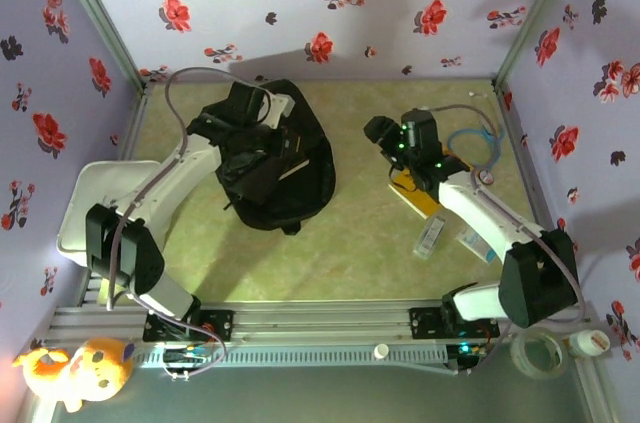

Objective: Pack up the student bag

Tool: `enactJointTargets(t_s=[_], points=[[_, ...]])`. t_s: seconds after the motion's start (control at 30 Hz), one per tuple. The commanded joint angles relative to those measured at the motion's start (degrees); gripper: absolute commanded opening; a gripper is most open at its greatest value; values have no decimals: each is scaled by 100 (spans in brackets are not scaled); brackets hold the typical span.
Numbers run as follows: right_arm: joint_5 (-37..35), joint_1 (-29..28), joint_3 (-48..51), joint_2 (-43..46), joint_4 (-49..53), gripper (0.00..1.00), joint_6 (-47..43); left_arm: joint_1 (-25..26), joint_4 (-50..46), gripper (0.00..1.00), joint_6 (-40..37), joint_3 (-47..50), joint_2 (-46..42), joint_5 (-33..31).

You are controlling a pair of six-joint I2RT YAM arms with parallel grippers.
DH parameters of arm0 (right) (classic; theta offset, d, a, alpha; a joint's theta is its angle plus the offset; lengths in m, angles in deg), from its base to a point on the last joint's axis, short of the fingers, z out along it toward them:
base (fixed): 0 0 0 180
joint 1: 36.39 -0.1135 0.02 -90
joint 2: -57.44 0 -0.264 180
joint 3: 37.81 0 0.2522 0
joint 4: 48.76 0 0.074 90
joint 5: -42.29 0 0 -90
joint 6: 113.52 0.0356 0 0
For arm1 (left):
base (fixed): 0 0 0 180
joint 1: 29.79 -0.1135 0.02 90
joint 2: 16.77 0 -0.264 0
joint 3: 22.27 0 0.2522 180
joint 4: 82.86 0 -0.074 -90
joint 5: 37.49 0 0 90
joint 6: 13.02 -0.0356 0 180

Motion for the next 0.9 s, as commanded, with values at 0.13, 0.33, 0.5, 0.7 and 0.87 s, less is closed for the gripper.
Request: enactJointTargets(t_s=[0.13, 0.33, 0.5, 0.7, 0.87], points=[[-291, 893, -721, -1162, 1849, 74, -1132, -53, 97, 58, -301, 571, -383, 344], [-176, 1354, -1235, -1875, 2252, 76, -1354, -69, 149, 83, -141, 851, -676, -497], [-439, 1442, -1869, -2440, 2904, 82, -1879, -188, 185, 93, 106, 949, -851, -1127], [-410, 1492, -2388, -3142, 3155, 82, -2120, -212, 412, 100, 206, 1006, -912, -1207], [-92, 1489, -2525, -3504, 3039, 81, -2187, -207, 495, 100, 324, 958, -848, -1159]])
